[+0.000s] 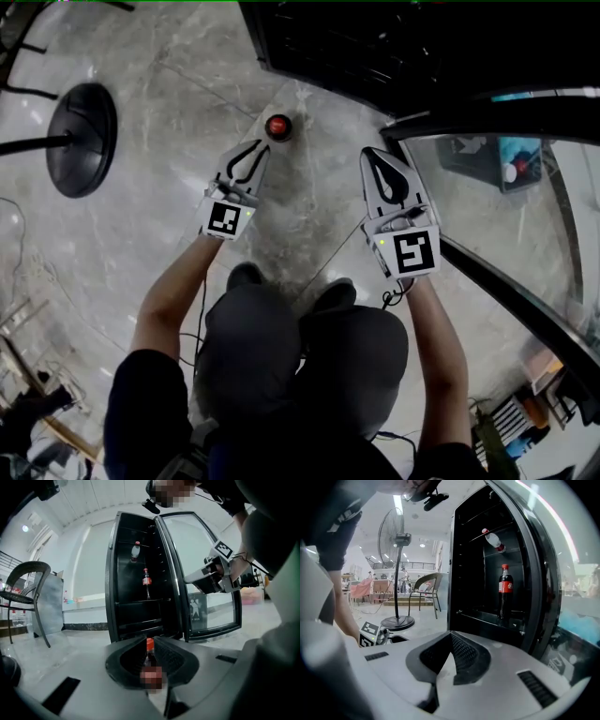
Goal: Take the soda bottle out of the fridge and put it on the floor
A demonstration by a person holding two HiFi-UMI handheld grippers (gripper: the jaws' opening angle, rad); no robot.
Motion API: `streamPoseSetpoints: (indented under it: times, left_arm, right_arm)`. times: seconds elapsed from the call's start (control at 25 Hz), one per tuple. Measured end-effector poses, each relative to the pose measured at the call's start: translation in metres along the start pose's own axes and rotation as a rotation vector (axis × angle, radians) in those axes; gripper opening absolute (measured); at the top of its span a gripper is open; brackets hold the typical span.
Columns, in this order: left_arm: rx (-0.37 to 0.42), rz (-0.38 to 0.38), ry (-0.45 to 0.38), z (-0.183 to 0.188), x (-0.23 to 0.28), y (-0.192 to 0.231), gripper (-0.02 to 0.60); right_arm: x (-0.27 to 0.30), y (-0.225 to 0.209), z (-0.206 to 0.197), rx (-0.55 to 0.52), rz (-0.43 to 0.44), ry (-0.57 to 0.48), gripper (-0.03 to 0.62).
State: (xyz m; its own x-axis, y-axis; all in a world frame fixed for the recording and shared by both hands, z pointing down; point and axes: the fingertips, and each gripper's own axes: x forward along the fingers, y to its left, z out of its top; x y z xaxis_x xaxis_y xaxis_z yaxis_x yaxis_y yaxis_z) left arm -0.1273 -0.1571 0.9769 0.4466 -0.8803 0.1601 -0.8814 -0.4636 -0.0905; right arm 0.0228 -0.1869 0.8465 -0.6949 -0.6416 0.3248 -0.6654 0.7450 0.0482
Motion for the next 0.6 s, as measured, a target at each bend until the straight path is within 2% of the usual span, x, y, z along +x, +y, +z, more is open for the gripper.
streamPoseSetpoints:
  times: [0.2,0.4,0.6]
  left_arm:
    - [0.015,0.001,-0.024,0.015,-0.006,0.003,0.025]
    - [-0.015,0.015,-0.038,0.031,-0.006,0.012,0.023]
    - [-0.062,0.040,-0.066,0.061,-0.011,0.022,0.023]
  right_arm:
    - [0.001,0.001,0.002,-0.003,0.005,-0.014,0.018]
    - [0.004,0.002,0.007,-0.013,0.004,-0.032,0.018]
    - [0.002,0.003,0.024,-0.023,0.005,-0.064,0.018]
